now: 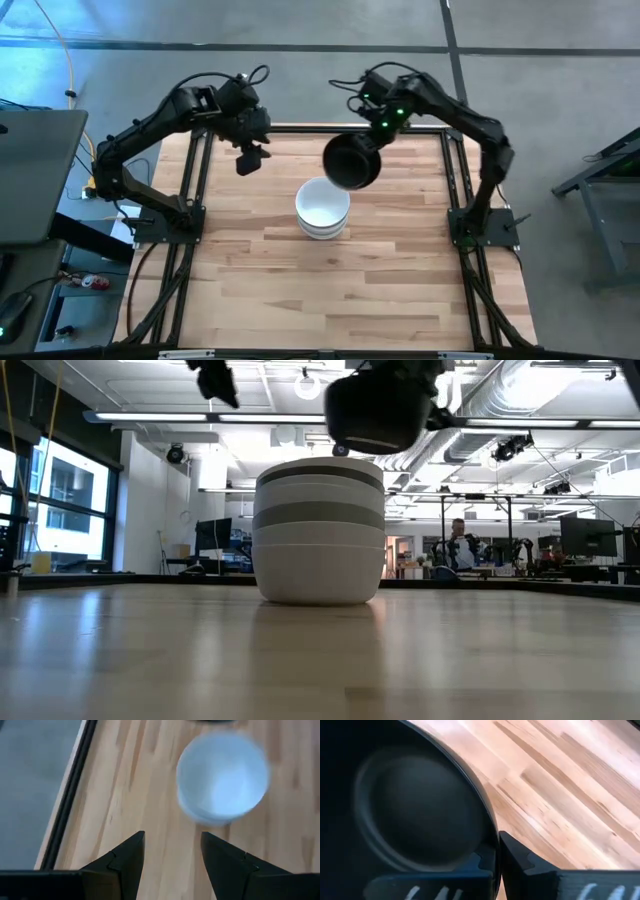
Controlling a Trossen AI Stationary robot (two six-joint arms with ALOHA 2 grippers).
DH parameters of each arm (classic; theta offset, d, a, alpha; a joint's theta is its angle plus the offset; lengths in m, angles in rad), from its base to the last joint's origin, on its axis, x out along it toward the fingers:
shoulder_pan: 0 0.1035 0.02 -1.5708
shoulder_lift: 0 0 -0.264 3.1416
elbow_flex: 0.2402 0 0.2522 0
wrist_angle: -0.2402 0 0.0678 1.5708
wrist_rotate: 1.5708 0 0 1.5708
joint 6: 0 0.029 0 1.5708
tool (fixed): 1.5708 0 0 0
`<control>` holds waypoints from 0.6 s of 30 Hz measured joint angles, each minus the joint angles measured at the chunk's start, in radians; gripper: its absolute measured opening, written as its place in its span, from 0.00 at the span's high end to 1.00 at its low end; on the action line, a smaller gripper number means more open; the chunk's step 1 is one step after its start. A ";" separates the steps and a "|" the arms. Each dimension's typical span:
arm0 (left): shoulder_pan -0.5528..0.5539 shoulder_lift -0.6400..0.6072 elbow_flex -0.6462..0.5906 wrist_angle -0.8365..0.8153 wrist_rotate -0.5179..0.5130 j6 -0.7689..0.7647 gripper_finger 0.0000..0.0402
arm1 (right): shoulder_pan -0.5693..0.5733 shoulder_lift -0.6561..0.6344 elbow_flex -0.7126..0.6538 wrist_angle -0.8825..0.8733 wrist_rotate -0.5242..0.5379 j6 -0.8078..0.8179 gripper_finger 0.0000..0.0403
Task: Nest bowls inside each other
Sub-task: Stack the black bowl on top of the white bowl
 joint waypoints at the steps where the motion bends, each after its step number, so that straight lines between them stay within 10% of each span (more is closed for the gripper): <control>1: 0.009 0.000 0.000 -0.025 -0.024 0.002 0.55 | 0.009 0.024 0.026 0.000 0.000 -0.001 1.00; 18: 0.361 -0.173 -0.001 -0.099 -0.059 0.056 0.55 | 0.133 0.221 0.118 0.025 -0.031 0.001 1.00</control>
